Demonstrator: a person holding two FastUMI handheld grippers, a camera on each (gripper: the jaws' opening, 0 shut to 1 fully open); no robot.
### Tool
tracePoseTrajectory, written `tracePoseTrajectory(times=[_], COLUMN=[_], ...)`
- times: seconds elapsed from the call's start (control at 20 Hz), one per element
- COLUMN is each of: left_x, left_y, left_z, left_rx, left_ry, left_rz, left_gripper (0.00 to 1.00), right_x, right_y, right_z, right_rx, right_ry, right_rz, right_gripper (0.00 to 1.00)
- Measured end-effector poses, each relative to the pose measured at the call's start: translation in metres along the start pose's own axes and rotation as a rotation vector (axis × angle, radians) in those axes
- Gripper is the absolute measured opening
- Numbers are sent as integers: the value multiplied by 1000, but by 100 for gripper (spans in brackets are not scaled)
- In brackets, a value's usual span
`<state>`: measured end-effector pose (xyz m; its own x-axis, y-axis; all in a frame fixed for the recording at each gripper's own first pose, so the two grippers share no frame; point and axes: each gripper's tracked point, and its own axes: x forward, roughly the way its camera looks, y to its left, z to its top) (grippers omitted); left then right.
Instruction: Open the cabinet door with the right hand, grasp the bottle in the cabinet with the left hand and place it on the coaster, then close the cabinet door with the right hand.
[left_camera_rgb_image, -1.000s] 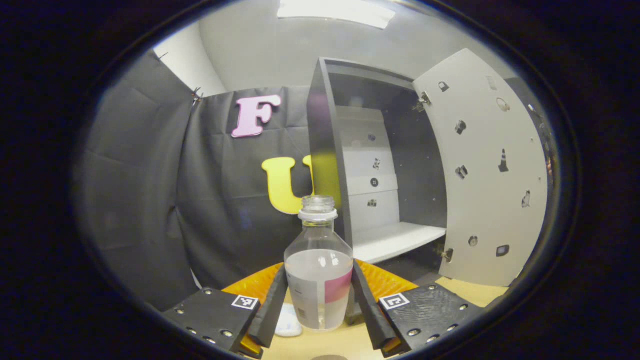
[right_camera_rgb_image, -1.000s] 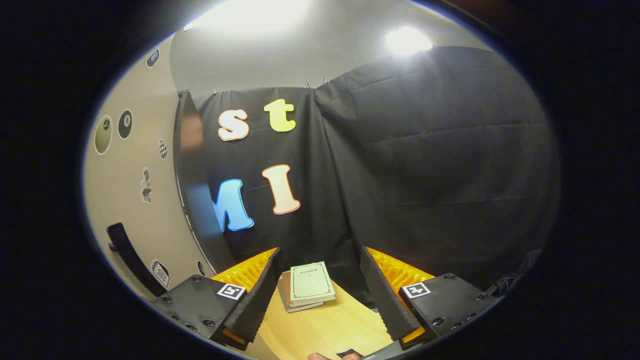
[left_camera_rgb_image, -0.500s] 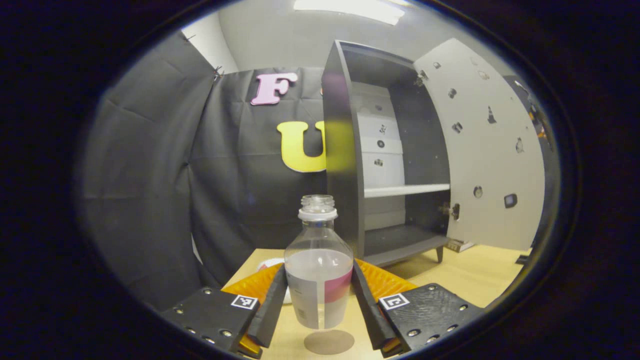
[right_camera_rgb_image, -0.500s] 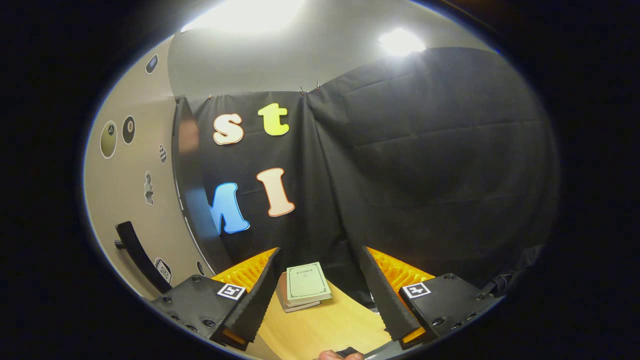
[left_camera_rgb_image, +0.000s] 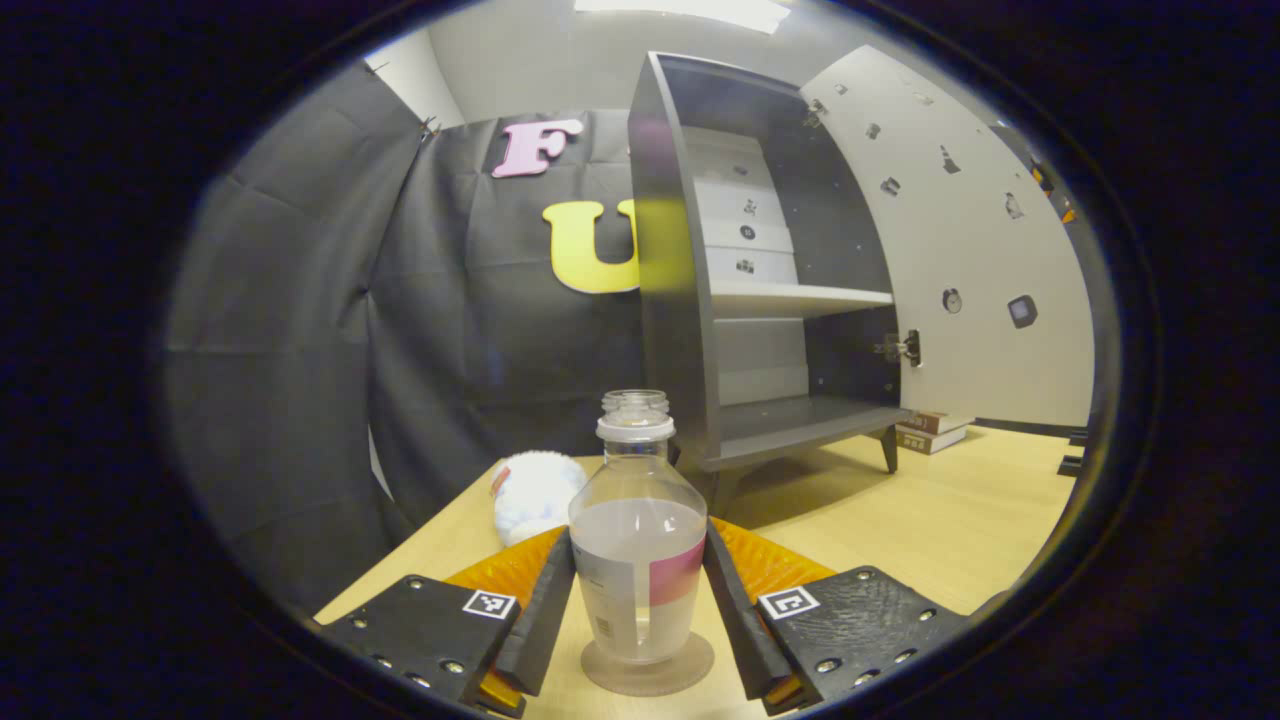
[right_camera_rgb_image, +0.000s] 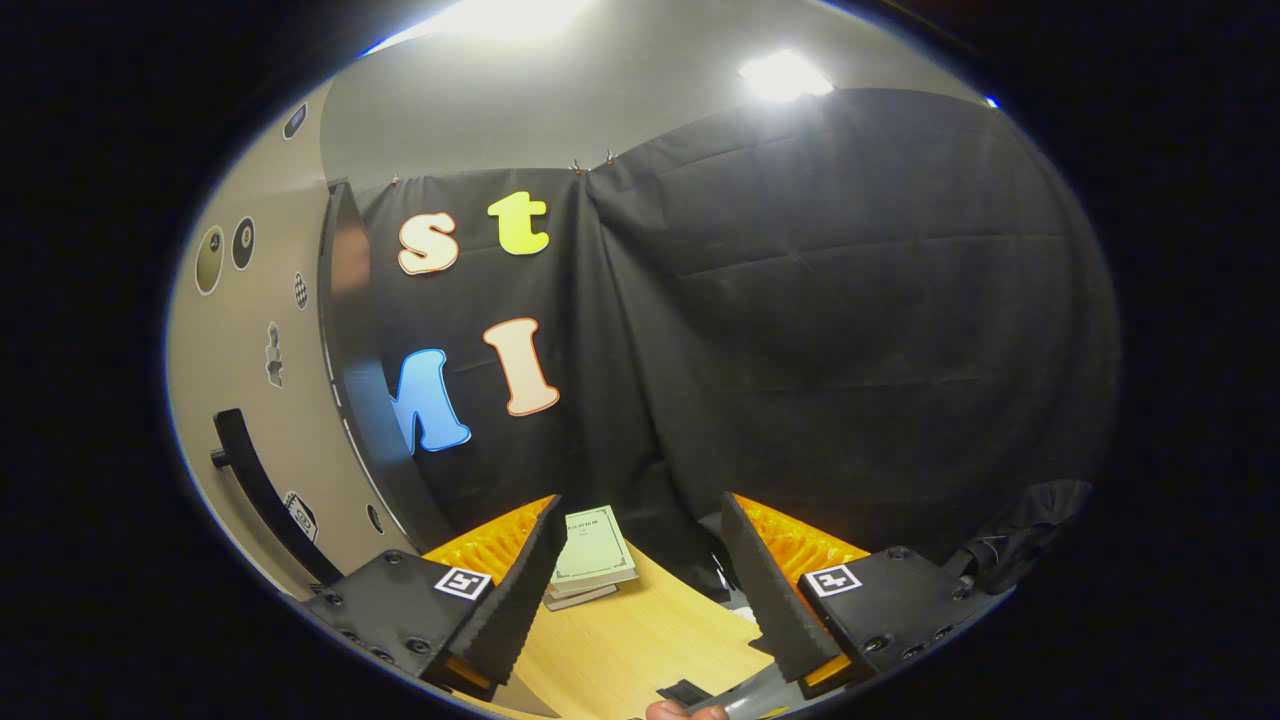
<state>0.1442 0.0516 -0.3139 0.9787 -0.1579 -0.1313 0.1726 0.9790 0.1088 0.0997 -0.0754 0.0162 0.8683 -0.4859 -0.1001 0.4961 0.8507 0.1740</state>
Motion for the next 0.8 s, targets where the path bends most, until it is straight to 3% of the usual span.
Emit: tracePoseTrajectory(times=[0.2, 0.7, 0.8], left_x=[1, -7, -10], left_y=[-1, -1, 6], left_z=[-15, -15, -7], left_rx=[-36, -6, 4], left_ry=[19, 71, 89], left_rz=[14, 7, 31], left_gripper=[73, 75, 80], right_x=[-2, -12, -12], right_y=[-8, -5, -4], right_z=[-3, -31, -34], right_rx=[-28, -19, -27], right_ry=[12, 65, 70], right_rz=[-34, -48, -41], right_gripper=[98, 98, 98])
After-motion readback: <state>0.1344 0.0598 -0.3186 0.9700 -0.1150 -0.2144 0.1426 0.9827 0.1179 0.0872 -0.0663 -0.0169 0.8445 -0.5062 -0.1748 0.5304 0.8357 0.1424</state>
